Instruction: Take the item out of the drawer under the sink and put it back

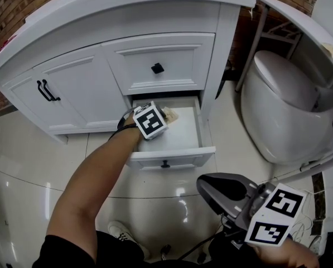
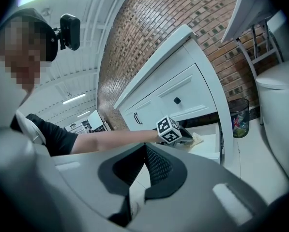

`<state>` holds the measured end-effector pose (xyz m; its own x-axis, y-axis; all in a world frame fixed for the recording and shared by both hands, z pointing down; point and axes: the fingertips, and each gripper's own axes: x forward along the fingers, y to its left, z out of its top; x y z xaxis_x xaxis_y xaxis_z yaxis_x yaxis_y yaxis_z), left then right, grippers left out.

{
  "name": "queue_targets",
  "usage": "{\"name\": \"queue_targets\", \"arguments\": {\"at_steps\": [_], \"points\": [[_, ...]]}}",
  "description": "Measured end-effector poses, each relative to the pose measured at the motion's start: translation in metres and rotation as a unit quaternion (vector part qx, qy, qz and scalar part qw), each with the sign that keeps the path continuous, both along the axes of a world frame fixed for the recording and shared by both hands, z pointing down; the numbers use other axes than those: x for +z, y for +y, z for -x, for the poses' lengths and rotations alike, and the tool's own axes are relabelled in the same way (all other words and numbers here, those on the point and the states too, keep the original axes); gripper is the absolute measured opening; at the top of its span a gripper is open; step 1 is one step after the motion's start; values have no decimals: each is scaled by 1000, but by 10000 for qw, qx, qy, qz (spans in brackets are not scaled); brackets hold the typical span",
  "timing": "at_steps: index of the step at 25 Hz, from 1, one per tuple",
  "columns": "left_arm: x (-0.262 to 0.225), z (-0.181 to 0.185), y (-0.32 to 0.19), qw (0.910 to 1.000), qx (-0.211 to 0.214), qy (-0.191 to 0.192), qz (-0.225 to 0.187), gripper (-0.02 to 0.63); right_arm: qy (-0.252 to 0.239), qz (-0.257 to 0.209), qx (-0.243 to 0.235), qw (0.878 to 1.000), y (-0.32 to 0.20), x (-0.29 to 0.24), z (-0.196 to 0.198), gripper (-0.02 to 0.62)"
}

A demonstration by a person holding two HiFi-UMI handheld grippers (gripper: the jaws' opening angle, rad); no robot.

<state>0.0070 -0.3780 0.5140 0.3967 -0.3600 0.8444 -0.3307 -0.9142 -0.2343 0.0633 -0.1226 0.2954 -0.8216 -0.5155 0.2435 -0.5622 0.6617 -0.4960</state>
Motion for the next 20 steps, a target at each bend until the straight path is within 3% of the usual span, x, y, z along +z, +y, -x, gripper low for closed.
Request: {"name": "queue_targets", "arguments": {"at_steps": [12, 20], "points": [[-72, 16, 27, 9970, -194, 579, -485, 11, 87, -245, -27, 9997, 11, -8, 9, 3], [-145, 20, 80, 9829, -192, 1575, -931, 11, 207, -303, -75, 9993, 20, -6, 15, 3]]}}
